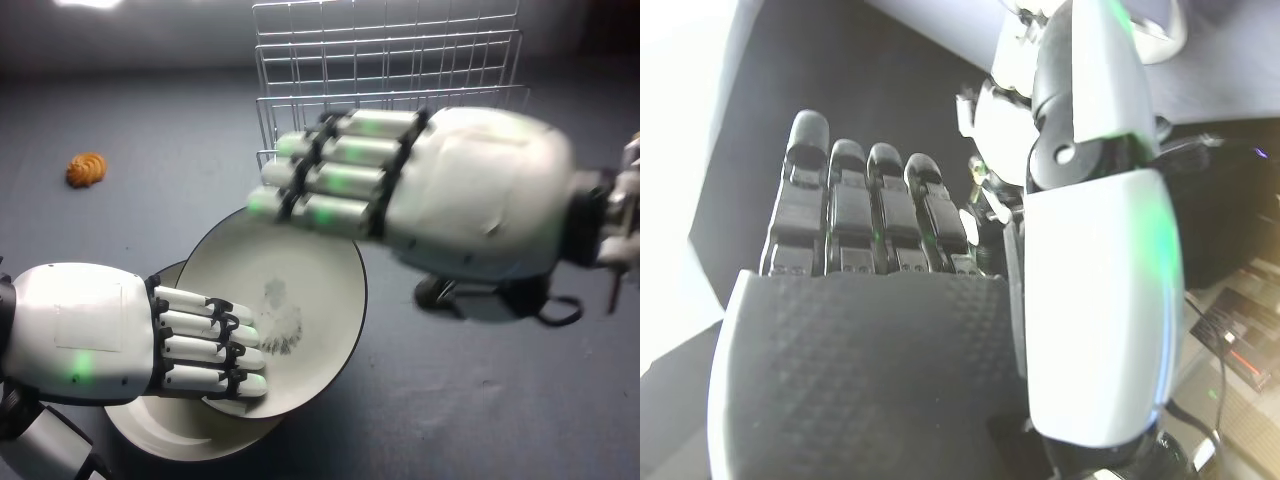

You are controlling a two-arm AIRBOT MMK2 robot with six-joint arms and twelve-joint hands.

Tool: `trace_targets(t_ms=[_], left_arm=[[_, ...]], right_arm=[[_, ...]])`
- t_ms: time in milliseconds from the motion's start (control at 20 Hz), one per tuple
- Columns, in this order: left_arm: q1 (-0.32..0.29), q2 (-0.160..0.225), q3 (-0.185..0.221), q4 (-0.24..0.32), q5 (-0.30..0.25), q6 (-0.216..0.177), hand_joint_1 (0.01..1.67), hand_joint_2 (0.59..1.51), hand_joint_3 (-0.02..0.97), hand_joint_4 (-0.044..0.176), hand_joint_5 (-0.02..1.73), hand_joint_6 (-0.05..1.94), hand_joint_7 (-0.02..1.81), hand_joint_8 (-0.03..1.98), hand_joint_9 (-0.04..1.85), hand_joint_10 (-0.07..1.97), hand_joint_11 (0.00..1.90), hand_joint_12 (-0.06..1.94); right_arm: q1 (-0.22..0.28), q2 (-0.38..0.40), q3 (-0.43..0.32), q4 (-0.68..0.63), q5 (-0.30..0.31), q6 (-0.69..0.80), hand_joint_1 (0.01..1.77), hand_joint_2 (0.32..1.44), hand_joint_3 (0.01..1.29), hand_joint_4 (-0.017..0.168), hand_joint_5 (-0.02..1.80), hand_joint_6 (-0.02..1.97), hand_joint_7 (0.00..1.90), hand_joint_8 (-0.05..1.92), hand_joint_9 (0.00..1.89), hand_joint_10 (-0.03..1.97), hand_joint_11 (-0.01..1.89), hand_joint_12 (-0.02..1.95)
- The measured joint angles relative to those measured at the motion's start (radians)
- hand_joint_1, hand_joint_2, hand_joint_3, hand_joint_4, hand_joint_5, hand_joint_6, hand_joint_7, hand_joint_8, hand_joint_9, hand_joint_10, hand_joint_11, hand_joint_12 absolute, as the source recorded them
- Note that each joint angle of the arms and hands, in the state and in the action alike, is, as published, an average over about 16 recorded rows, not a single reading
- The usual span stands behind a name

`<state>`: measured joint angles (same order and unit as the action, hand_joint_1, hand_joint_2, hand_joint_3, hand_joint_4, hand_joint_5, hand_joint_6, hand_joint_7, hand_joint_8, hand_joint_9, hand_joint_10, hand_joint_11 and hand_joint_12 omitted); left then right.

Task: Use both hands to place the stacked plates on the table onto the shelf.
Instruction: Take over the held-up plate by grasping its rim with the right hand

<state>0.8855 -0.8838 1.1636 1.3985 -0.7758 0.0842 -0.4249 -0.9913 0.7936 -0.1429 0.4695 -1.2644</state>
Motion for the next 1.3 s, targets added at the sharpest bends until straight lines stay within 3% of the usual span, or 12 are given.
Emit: trace_targets(t_ms=[400, 1000, 1300], left_arm=[[0.000, -0.002, 0.002, -0.013, 0.002, 0.000, 0.02, 1.096, 0.018, -0.003, 0.05, -0.01, 0.01, -0.01, 0.00, -0.01, 0.01, -0.02], [0.003, -0.005, 0.008, -0.027, 0.002, 0.000, 0.02, 1.098, 0.018, -0.002, 0.05, -0.01, 0.02, -0.01, 0.00, -0.01, 0.01, -0.02], [0.004, -0.005, 0.011, -0.030, 0.002, 0.000, 0.02, 1.098, 0.018, -0.003, 0.04, 0.00, 0.02, -0.01, 0.00, -0.01, 0.01, -0.02]], right_arm=[[-0.031, -0.129, 0.093, 0.014, 0.011, -0.070, 1.22, 0.92, 0.02, -0.001, 0.02, 0.02, 0.02, 0.01, 0.01, 0.00, 0.01, 0.54], [-0.059, -0.258, 0.186, 0.021, 0.001, -0.125, 1.24, 0.91, 0.02, -0.001, 0.04, 0.02, 0.02, 0.02, 0.01, 0.00, 0.01, 0.44], [-0.063, -0.314, 0.237, 0.025, -0.006, -0.148, 1.22, 0.92, 0.02, -0.001, 0.09, 0.02, 0.05, 0.01, 0.04, 0.01, 0.01, 0.66]])
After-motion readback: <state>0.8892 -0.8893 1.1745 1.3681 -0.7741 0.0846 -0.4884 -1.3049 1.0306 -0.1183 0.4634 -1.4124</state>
